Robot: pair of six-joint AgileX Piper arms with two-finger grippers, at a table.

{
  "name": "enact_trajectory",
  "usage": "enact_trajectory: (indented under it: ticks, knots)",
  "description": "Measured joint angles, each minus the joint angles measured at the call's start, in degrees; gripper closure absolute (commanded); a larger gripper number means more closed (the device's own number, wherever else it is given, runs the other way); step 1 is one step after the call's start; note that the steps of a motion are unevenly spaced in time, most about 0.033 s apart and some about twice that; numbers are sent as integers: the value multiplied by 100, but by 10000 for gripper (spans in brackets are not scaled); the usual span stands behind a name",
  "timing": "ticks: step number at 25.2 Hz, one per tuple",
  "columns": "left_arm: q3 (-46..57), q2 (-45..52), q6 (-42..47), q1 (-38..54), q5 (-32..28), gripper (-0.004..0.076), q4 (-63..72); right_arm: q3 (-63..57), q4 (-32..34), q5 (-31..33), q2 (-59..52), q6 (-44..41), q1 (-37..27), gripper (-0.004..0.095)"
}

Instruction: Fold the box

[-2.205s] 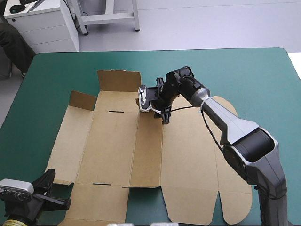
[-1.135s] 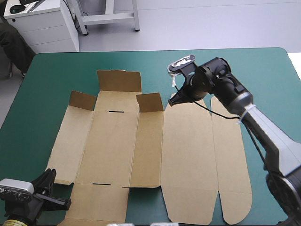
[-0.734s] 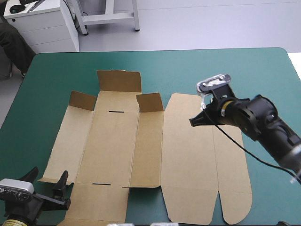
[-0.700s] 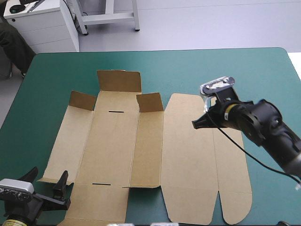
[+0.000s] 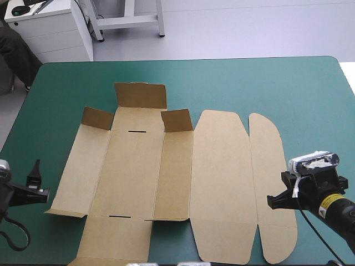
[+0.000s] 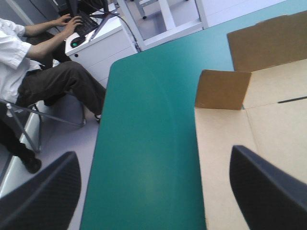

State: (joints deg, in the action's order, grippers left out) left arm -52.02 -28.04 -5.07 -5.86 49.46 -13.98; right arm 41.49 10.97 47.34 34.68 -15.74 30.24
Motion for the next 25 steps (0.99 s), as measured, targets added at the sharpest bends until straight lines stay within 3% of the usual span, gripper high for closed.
enact_trajectory:
  ticks: [6,13,20,25]
  knots:
    - [-355,-805,541,0,-104,126,-1064,-624,-114,-6,-818,0,0,909]
    - [-355,-1922,949,32,-59,139,-1715,-727,-142,13,-903,0,0,909]
    - [-355,-2988,982,1526,-270,239,-895,-727,-160,30,-913,0,0,909]
    - [-349,-3336,225,2351,-500,290,394,-727,-160,56,-913,17,0,909]
